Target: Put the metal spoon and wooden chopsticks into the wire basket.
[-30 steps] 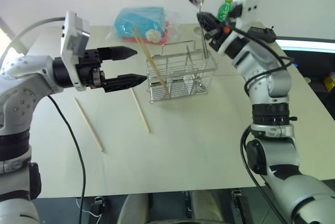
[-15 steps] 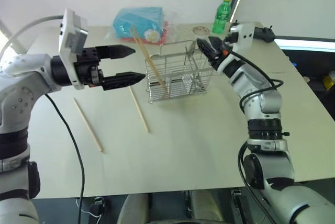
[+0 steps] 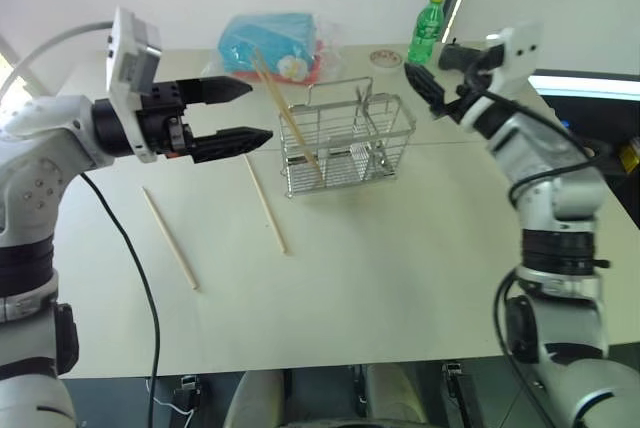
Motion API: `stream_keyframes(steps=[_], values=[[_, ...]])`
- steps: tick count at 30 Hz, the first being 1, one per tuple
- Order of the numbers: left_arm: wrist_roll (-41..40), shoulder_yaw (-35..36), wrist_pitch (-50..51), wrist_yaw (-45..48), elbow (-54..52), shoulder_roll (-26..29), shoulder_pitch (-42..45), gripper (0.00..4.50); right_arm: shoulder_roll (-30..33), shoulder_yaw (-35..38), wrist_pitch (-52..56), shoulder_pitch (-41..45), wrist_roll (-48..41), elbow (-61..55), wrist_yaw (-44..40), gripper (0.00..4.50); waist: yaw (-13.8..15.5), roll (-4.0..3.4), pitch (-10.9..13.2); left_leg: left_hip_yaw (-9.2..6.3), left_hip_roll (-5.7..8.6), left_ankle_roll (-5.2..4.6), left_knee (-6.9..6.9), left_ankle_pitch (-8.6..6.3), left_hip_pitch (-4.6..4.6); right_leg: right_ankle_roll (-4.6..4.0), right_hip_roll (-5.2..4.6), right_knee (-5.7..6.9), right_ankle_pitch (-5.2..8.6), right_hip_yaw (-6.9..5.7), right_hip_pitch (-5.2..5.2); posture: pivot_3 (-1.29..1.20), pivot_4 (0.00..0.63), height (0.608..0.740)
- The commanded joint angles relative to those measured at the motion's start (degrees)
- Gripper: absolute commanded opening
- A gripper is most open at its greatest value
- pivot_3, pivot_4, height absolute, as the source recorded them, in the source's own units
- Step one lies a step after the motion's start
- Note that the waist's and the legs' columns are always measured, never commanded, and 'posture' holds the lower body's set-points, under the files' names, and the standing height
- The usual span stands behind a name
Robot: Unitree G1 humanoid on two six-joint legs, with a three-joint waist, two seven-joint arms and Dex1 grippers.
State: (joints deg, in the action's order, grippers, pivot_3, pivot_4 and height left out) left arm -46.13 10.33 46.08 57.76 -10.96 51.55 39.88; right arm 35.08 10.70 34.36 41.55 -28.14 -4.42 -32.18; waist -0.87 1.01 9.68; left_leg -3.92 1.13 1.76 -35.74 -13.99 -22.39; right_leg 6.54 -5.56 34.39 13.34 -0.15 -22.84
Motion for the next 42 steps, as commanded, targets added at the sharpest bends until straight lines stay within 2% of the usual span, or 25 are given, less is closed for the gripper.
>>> stream_keyframes(steps=[1, 4, 7, 12, 13, 17, 20, 27, 31, 36, 42], values=[[2.71, 3.41, -1.42, 0.58, 3.47, 3.62, -1.90, 4.50, 9.84, 4.75, 6.83, -3.84, -8.29, -11.04, -10.21, 4.47, 0.07, 0.01, -0.01, 0.00, 0.00, 0.00, 0.07, 0.00, 0.00, 0.00, 0.00, -0.04, 0.01, 0.00, 0.00, 0.00, 0.150, 0.720], [6.89, 3.47, -0.82, -4.23, 6.70, 4.94, -3.22, 4.50, 16.87, 8.66, 11.82, -10.61, -15.24, -18.97, -16.48, 4.47, 0.14, 0.05, -0.03, -0.01, -0.04, -0.05, 0.15, -0.03, 0.03, -0.01, 0.00, -0.07, 0.05, -0.02, 0.01, 0.00, 0.150, 0.720], [11.55, 3.62, 6.17, -17.32, 8.80, 3.01, -2.05, 4.50, 19.91, 12.90, 15.75, -17.33, -21.37, -25.76, -18.23, 4.47, 0.18, 0.08, -0.03, -0.02, -0.05, -0.05, 0.13, -0.03, 0.04, -0.04, 0.00, -0.12, 0.07, -0.02, 0.07, 0.00, 0.150, 0.720], [13.82, 10.67, 28.10, -39.01, 7.64, -6.70, -0.35, 4.50, 20.24, 17.77, 19.65, -27.02, -28.68, -33.90, -16.60, 4.47, 0.29, 0.19, 0.00, -0.07, -0.07, -0.05, -0.23, -0.03, 0.09, 0.17, -0.01, -0.11, 0.13, -0.03, 0.28, 0.00, 0.150, 0.720], [14.63, 11.37, 30.15, -41.34, 7.08, -7.98, -0.33, 4.50, 20.25, 18.14, 19.58, -28.14, -29.18, -34.72, -16.29, 4.47, 0.31, 0.23, -0.02, -0.08, -0.06, -0.05, -0.26, -0.03, 0.08, 0.20, -0.01, -0.14, 0.15, -0.03, 0.31, 0.00, 0.150, 0.720], [24.59, 18.96, 36.85, -59.18, 4.92, -20.16, 1.53, 4.50, 18.64, 18.62, 19.37, -31.65, -30.96, -36.63, -12.01, 4.47, 0.52, 0.39, -0.04, -0.10, -0.03, -0.03, -0.38, -0.03, 0.09, 0.13, -0.02, -0.13, 0.00, -0.03, 0.38, 0.00, 0.150, 0.720], [30.63, 22.40, 37.77, -67.07, 4.47, -26.28, 2.16, 4.50, 17.64, 18.11, 19.50, -31.55, -33.00, -37.51, -7.77, 4.47, 0.76, 0.52, -0.09, -0.16, 0.01, 0.02, -0.38, -0.01, 0.08, 0.17, -0.03, -0.10, -0.05, -0.03, 0.35, 0.00, 0.150, 0.720], [33.67, 26.60, 38.46, -68.35, 11.50, -29.86, 3.85, 4.50, 18.38, 18.34, 19.47, -32.25, -37.52, -39.04, -2.37, 4.47, 1.59, 0.52, -0.09, -0.14, 0.02, 0.05, -0.25, -0.01, 0.04, 0.14, -0.01, -0.13, -0.05, -0.03, 0.25, 0.00, 0.150, 0.720], [32.19, 23.55, 30.89, -61.79, 22.47, -27.49, 3.43, 4.50, 18.65, 18.44, 19.17, -32.86, -40.42, -39.80, 0.04, 4.47, 1.87, 0.55, -0.10, -0.16, 0.05, 0.08, -0.31, 0.01, 0.00, -0.03, -0.03, -0.18, 0.05, -0.04, 0.29, 0.00, 0.150, 0.720], [33.42, 21.07, 22.18, -58.35, 35.44, -24.00, 5.87, 4.50, 19.07, 18.12, 18.66, -33.21, -43.27, -40.72, 2.57, 4.47, 1.73, 0.40, -0.20, -0.11, 0.05, 0.08, -0.31, 0.01, 0.07, -0.11, -0.11, -0.18, 0.02, -0.04, 0.31, 0.00, 0.150, 0.720], [34.96, 16.02, 18.03, -57.09, 43.15, -21.52, 7.62, 4.50, 19.63, 18.71, 17.81, -34.04, -45.06, -40.79, 5.17, 4.47, 1.70, 0.35, -0.23, -0.15, 0.01, 0.09, -0.30, 0.01, 0.10, -0.18, -0.11, -0.17, -0.02, -0.08, 0.31, 0.00, 0.150, 0.720]])
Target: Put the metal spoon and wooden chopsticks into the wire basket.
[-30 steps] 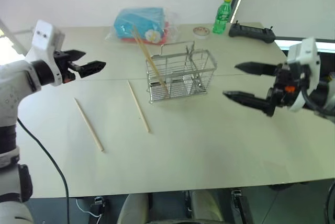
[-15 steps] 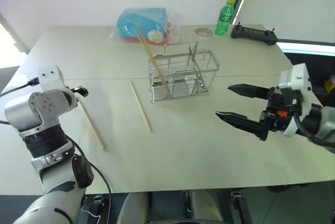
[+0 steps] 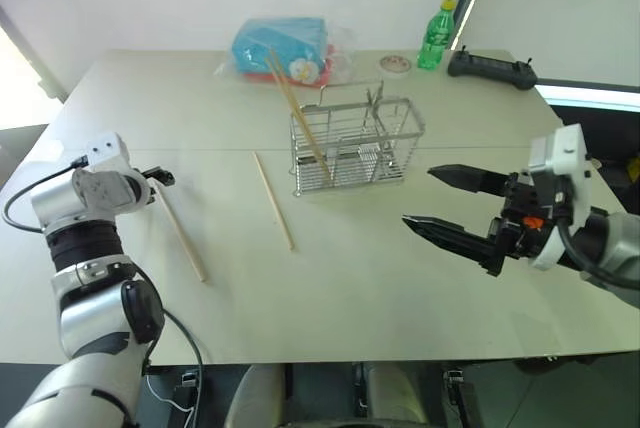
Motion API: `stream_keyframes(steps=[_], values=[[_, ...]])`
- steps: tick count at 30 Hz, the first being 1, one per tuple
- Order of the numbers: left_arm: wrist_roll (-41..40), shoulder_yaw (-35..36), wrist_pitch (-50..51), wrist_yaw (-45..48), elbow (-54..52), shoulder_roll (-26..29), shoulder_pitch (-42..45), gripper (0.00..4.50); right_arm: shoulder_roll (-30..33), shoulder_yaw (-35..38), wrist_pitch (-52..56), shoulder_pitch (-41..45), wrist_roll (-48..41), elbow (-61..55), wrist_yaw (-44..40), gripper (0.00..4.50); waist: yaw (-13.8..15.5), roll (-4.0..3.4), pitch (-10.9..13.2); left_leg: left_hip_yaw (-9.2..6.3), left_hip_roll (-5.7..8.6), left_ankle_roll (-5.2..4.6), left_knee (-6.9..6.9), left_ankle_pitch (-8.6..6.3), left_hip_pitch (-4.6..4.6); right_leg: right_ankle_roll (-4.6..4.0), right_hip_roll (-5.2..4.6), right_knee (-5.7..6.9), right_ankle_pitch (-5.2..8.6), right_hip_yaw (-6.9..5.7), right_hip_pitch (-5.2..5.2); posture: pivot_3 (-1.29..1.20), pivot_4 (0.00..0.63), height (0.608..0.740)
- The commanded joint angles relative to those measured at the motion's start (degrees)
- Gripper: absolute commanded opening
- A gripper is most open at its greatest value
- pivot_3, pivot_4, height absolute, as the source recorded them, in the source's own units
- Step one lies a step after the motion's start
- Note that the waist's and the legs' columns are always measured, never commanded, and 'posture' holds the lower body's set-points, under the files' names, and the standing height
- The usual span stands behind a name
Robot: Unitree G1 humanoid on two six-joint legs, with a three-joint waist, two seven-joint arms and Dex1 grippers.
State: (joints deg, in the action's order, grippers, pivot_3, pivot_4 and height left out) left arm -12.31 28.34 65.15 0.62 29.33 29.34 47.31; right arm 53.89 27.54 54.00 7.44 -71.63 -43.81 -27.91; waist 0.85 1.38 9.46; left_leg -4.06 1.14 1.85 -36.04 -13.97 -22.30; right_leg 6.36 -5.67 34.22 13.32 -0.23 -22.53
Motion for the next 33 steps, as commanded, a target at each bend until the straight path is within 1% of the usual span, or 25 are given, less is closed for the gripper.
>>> stream_keyframes(steps=[1, 3, 4, 5, 6, 10, 12, 21, 23, 24, 27, 28, 33], values=[[1.44, -2.58, -1.11, -0.13, 3.48, 0.87, 0.28, 4.50, 0.92, 1.87, -2.04, -0.03, -1.77, -1.41, 1.15, 4.47, -0.04, -0.04, -0.02, 0.01, 0.00, 0.00, 0.00, 0.00, 0.00, 0.00, -0.02, 0.00, 0.00, 0.00, 0.01, 0.00, 0.150, 0.720], [1.63, -3.33, -1.14, -0.22, 4.20, 1.10, 0.34, 4.50, 1.07, 1.87, -2.46, -0.27, -2.12, -1.45, 1.62, 4.47, -0.05, -0.08, -0.04, 0.03, -0.01, 0.00, 0.00, 0.00, 0.00, 0.01, -0.04, 0.00, 0.00, 0.01, 0.00, 0.00, 0.150, 0.720], [1.48, -3.77, -1.05, 0.12, 4.42, 1.17, 0.28, 3.93, 1.01, 1.83, -2.77, -0.29, -2.24, -1.45, 2.09, 4.50, -0.06, -0.08, -0.04, 0.03, -0.01, 0.00, 0.01, 0.00, 0.00, 0.01, -0.04, 0.00, 0.00, 0.01, 0.00, 0.00, 0.150, 0.720], [1.36, -4.03, -1.02, 0.37, 4.59, 1.20, 0.26, 3.65, 1.00, 1.78, -3.04, -0.33, -2.36, -1.43, 2.45, 4.50, -0.06, -0.08, -0.04, 0.03, -0.01, 0.00, 0.02, 0.00, 0.00, 0.01, -0.04, 0.00, 0.00, 0.01, -0.02, 0.00, 0.150, 0.720], [1.45, -4.39, -0.80, 0.42, 4.76, 1.23, 0.33, 3.16, 0.98, 1.63, -3.26, -0.24, -2.47, -1.31, 3.01, 4.50, -0.05, -0.08, -0.04, 0.03, -0.01, 0.00, 0.03, 0.00, 0.00, 0.01, -0.04, 0.00, 0.00, 0.00, -0.03, 0.00, 0.150, 0.720], [1.52, -4.60, 0.37, 0.00, 5.14, 1.19, 0.90, 1.06, 1.14, 1.59, -3.98, -0.51, -3.01, -1.30, 3.92, 4.50, 0.28, -0.08, -0.04, 0.02, 0.01, 0.00, 0.02, 0.00, -0.03, 0.02, -0.10, -0.02, 0.00, 0.00, -0.01, 0.00, 0.150, 0.720], [1.40, -4.33, 0.89, -0.38, 5.36, 1.09, 1.43, 0.07, 1.07, 1.51, -4.28, -0.25, -3.33, -1.11, 4.56, 4.50, 0.38, -0.08, -0.04, 0.04, 0.02, 0.00, 0.01, 0.00, -0.04, 0.04, -0.22, -0.03, 0.01, 0.00, 0.00, 0.00, 0.150, 0.720], [0.56, -0.77, -0.04, -2.84, 7.34, 1.54, 3.44, 0.03, 1.61, 1.83, -5.24, -1.55, -3.27, -0.70, 4.47, 4.50, 1.24, -0.08, -0.04, 0.10, 0.06, 0.00, 0.04, 0.00, -0.06, 0.09, -0.22, -0.09, 0.02, 0.00, -0.02, 0.00, 0.150, 0.720], [-0.62, 1.52, -4.39, -3.19, 7.53, 1.96, 5.38, 0.03, 1.73, 2.35, -5.47, -2.42, -2.87, -0.40, 4.11, 4.50, 1.30, -0.05, -0.03, 0.10, 0.07, 0.00, 0.06, 0.00, -0.06, 0.09, -0.18, -0.08, 0.02, 0.00, -0.04, 0.00, 0.150, 0.720], [-1.66, 2.84, -8.36, -2.67, 7.76, 2.54, 7.08, 0.03, 1.79, 2.64, -5.54, -2.87, -2.85, -0.28, 4.15, 4.50, 1.31, -0.02, -0.01, 0.09, 0.06, 0.00, 0.06, 0.00, -0.06, 0.09, -0.17, -0.07, 0.02, -0.02, -0.05, 0.00, 0.150, 0.720], [-3.80, 4.42, -16.16, 0.05, 8.80, 4.35, 11.36, 0.03, 1.94, 3.08, -5.75, -3.68, -3.00, -0.15, 4.31, 4.50, 1.48, 0.32, 0.16, 0.05, 0.03, 0.02, 0.04, 0.01, -0.16, 0.07, -0.14, -0.07, 0.01, -0.06, -0.13, 0.00, 0.150, 0.720], [-4.26, 4.54, -17.21, 0.61, 9.16, 4.72, 12.16, 0.03, 2.02, 3.16, -5.84, -3.80, -3.05, -0.17, 4.22, 4.50, 1.47, 0.43, 0.19, 0.01, 0.03, 0.06, 0.02, 0.03, -0.19, 0.07, -0.14, -0.06, 0.01, -0.09, -0.13, 0.00, 0.150, 0.720], [-6.71, 5.48, -22.09, 2.45, 10.97, 6.36, 16.31, 0.03, 2.21, 2.68, -6.04, -2.91, -3.74, 0.12, 4.90, 4.50, 1.32, 0.41, 0.17, 0.18, 0.06, 0.07, 0.12, 0.02, -0.21, 0.20, -0.28, -0.21, -0.05, -0.04, -0.13, 0.00, 0.150, 0.720]])
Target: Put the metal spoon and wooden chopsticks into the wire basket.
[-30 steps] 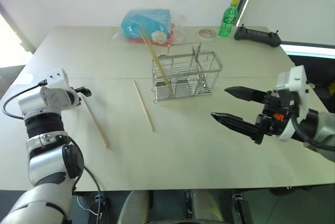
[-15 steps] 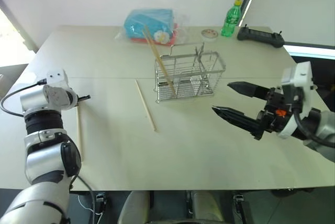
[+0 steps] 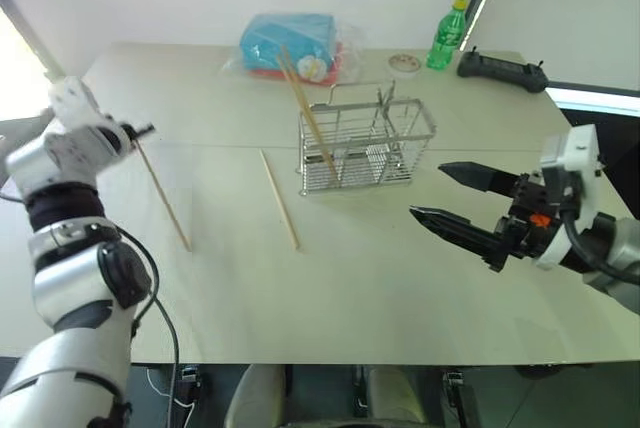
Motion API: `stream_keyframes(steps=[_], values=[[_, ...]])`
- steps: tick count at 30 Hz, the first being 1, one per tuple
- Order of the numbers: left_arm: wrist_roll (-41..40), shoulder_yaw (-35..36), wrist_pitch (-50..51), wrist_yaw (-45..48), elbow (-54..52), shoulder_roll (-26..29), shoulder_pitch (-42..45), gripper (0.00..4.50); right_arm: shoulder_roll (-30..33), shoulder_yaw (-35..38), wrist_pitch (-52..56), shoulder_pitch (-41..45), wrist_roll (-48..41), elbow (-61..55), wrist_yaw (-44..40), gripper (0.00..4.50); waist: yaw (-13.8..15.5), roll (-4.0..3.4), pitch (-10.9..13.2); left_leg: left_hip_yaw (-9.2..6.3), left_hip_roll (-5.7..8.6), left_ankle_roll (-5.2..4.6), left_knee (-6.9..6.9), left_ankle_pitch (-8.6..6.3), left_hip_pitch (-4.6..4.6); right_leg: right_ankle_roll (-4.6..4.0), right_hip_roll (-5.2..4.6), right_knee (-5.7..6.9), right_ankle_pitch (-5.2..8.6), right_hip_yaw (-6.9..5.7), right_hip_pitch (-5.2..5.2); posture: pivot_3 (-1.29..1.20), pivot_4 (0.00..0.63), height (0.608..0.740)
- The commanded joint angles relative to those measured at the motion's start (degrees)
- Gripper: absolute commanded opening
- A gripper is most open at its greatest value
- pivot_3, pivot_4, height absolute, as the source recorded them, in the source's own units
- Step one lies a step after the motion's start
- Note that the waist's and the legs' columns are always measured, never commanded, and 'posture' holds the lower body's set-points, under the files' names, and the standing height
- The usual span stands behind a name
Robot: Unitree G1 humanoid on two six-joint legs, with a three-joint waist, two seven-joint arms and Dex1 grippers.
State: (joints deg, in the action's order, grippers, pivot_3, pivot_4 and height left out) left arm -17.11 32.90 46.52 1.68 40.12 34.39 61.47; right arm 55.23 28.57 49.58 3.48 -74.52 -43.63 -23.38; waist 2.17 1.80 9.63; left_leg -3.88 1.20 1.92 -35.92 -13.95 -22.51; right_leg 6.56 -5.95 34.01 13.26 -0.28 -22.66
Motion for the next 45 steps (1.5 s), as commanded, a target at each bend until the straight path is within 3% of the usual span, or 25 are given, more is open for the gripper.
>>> stream_keyframes(steps=[1, 6, 13, 16, 21, 31, 44, 45], values=[[-1.97, 0.15, -5.81, 2.71, -0.52, 1.49, 2.75, 0.03, 0.85, 1.62, -1.63, 1.10, -0.81, 0.09, 0.36, 4.50, 0.00, 0.00, 0.00, 0.02, 0.01, 0.00, 0.02, 0.00, 0.00, 0.05, 0.00, -0.01, -0.03, 0.00, -0.01, 0.00, 0.150, 0.720], [-6.58, -3.06, -17.27, 14.73, -11.20, -0.39, 6.79, 0.03, 0.56, 1.41, -1.59, 0.99, -1.03, 0.16, 0.85, 4.50, 0.13, 0.17, 0.10, 0.01, -0.03, 0.00, 0.04, 0.00, -0.01, 0.02, 0.08, 0.03, -0.01, 0.00, -0.06, 0.00, 0.150, 0.720], [-19.59, -1.27, -15.84, 17.20, -21.97, -7.64, 13.44, 0.03, 0.32, 2.60, -1.48, -0.59, -1.70, -0.57, 2.69, 4.50, 0.06, 0.07, 0.06, 0.08, 0.00, 0.00, -0.02, 0.00, -0.07, -0.12, -0.14, -0.15, 0.06, 0.03, 0.06, 0.00, 0.150, 0.720], [-21.18, -4.52, -16.29, 18.58, -23.25, -11.28, 15.10, 0.03, -0.06, 3.25, -1.81, -1.84, -2.22, -1.55, 3.99, 4.50, 0.05, 0.03, 0.06, 0.10, 0.08, -0.03, -0.02, -0.01, 0.06, -0.04, -0.04, -0.19, 0.05, 0.02, 0.19, 0.00, 0.150, 0.720], [-18.53, -11.74, -20.35, 23.76, -22.46, -16.75, 14.41, 0.03, -0.62, 4.34, -2.86, -3.56, -3.16, -3.31, 6.88, 4.50, 0.12, 0.12, 0.12, 0.02, 0.00, -0.04, -0.14, 0.00, 0.07, -0.03, 0.17, -0.02, 0.04, 0.00, 0.18, 0.00, 0.150, 0.720], [-12.12, -20.85, -30.16, 29.35, -21.62, -21.49, 9.20, 0.03, -0.46, 8.70, -5.43, -8.10, -5.75, -5.72, 11.53, 4.50, 0.08, 0.04, 0.11, 0.07, -0.05, -0.09, -0.07, -0.02, 0.06, -0.06, 0.25, -0.06, 0.05, 0.05, 0.13, 0.00, 0.150, 0.720], [-8.74, -23.67, -35.30, 25.92, -24.15, -27.90, -1.83, 0.03, 1.07, 9.53, -7.51, -7.97, -7.20, -3.23, 12.94, 4.50, 0.05, 0.02, 0.10, 0.03, -0.05, -0.11, -0.17, -0.02, 0.01, -0.07, 0.26, -0.11, 0.04, 0.06, 0.18, 0.00, 0.150, 0.720], [-8.87, -23.67, -34.72, 25.69, -24.61, -27.91, -2.51, 0.30, 1.27, 9.58, -7.51, -7.67, -7.29, -2.76, 12.85, 4.50, 0.03, 0.00, 0.09, 0.04, -0.05, -0.11, -0.17, -0.02, 0.03, -0.07, 0.26, -0.11, 0.04, 0.06, 0.19, 0.00, 0.150, 0.720]])
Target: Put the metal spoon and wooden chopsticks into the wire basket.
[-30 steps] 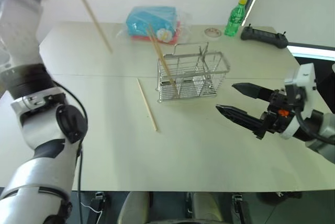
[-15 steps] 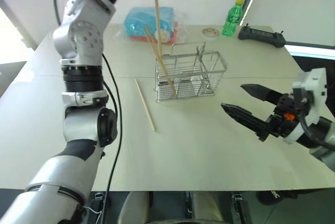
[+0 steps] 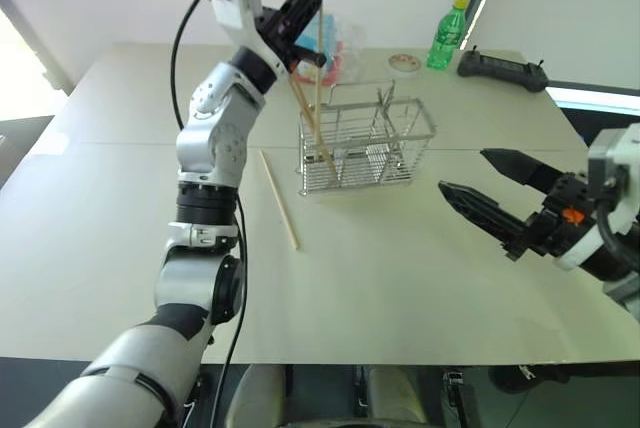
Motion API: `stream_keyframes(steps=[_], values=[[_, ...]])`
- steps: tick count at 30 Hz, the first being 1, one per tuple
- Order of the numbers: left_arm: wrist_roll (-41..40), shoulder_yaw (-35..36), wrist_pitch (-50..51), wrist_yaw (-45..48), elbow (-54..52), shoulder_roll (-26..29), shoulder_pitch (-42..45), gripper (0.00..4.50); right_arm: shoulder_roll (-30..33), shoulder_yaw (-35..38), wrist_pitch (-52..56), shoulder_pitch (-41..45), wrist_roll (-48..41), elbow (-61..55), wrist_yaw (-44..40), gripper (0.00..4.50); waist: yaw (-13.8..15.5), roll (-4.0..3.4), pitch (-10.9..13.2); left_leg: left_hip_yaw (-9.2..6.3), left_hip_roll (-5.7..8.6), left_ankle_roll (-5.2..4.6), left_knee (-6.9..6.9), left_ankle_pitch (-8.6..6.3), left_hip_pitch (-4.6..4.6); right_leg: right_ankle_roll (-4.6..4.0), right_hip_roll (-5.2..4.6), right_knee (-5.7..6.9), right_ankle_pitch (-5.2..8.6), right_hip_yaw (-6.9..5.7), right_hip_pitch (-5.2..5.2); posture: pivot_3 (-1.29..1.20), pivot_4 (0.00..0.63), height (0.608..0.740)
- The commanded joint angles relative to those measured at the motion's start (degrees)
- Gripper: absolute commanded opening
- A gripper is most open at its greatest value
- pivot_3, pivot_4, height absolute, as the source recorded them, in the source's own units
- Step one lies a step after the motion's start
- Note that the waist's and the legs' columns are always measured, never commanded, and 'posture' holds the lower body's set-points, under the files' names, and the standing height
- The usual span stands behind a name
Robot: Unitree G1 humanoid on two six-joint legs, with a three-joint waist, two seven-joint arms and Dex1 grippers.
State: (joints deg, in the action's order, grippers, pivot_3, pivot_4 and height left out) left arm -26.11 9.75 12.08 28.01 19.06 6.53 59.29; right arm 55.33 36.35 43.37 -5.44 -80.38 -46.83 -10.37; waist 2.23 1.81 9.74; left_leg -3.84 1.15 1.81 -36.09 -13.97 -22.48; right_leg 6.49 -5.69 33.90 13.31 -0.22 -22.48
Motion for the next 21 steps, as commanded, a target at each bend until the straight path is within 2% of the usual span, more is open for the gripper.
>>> stream_keyframes(steps=[1, 2, 6, 8, 9, 12, 16, 19, 21], values=[[-0.02, -0.43, 0.10, -0.81, -3.97, -0.02, -0.85, 0.61, 1.34, 1.80, -1.29, 1.53, -1.48, 0.87, -0.22, 4.50, -0.02, -0.02, -0.01, 0.01, 0.00, -0.01, 0.01, -0.01, 0.01, 0.00, 0.00, 0.00, 0.00, 0.00, 0.00, 0.00, 0.150, 0.720], [-0.34, -0.30, 0.73, -0.89, -4.43, 0.07, -1.29, 0.98, 1.50, 1.71, -1.29, 1.87, -1.48, 1.28, -0.22, 4.50, 0.03, -0.02, -0.01, 0.00, 0.00, -0.02, 0.02, -0.01, 0.02, 0.00, 0.00, 0.00, 0.00, 0.00, 0.00, 0.00, 0.150, 0.720], [-2.35, 0.02, 4.34, -0.67, -7.06, 0.43, -2.32, 3.06, 2.03, 1.02, -1.21, 3.31, -1.86, 2.34, -0.04, 4.50, 0.06, -0.02, -0.01, -0.02, -0.01, -0.02, 0.00, -0.01, 0.01, 0.00, 0.02, 0.01, 0.00, 0.00, 0.01, 0.00, 0.150, 0.720], [-6.04, 0.51, 9.97, 0.41, -9.56, 1.15, -2.65, 4.10, 2.19, 0.42, -1.17, 4.04, -1.79, 2.76, -0.03, 4.50, 0.05, -0.02, -0.01, -0.02, 0.00, -0.02, -0.02, -0.01, 0.00, 0.00, 0.02, 0.01, 0.00, 0.00, 0.01, 0.00, 0.150, 0.720], [-8.64, 1.12, 13.73, 0.93, -10.69, 1.77, -2.60, 4.47, 2.22, 0.15, -1.09, 4.36, -1.69, 2.94, -0.08, 4.50, 0.04, -0.02, -0.01, -0.02, -0.01, -0.02, -0.02, -0.01, 0.00, 0.00, 0.02, 0.01, 0.00, 0.00, 0.02, 0.00, 0.150, 0.720], [-16.28, 5.09, 24.16, 0.49, -11.45, 5.55, -0.71, 4.47, 2.34, -0.52, -0.89, 5.19, -1.27, 3.45, -0.37, 4.50, -0.07, -0.03, 0.00, -0.04, -0.01, -0.02, 0.00, -0.01, 0.01, 0.00, 0.03, 0.01, 0.01, 0.00, 0.02, 0.00, 0.150, 0.720], [-23.84, 12.10, 35.85, -2.57, -7.73, 14.90, 4.77, 4.47, 2.72, -0.55, -0.55, 4.95, -0.45, 3.66, -1.18, 4.50, -0.70, -0.04, 0.07, -0.10, -0.07, -0.03, 0.00, -0.01, 0.02, 0.00, 0.13, 0.19, 0.01, -0.01, -0.10, 0.00, 0.150, 0.720], [-22.76, 13.07, 41.56, -5.30, -4.89, 21.91, 7.38, 4.47, 2.46, 0.04, -0.47, 4.00, -0.07, 3.56, -1.72, 4.50, -1.35, -0.08, 0.05, -0.15, -0.08, -0.03, 0.05, -0.01, 0.06, 0.01, 0.17, 0.21, 0.02, -0.03, -0.07, 0.00, 0.150, 0.720], [-18.55, 11.41, 42.63, -8.00, -3.96, 25.73, 7.42, 4.47, 2.14, 0.16, -0.59, 3.41, 0.27, 3.42, -1.94, 4.50, -1.44, -0.11, 0.02, -0.16, -0.05, -0.03, 0.05, -0.01, 0.08, 0.05, 0.14, 0.19, 0.05, -0.03, 0.00, 0.00, 0.150, 0.720]])
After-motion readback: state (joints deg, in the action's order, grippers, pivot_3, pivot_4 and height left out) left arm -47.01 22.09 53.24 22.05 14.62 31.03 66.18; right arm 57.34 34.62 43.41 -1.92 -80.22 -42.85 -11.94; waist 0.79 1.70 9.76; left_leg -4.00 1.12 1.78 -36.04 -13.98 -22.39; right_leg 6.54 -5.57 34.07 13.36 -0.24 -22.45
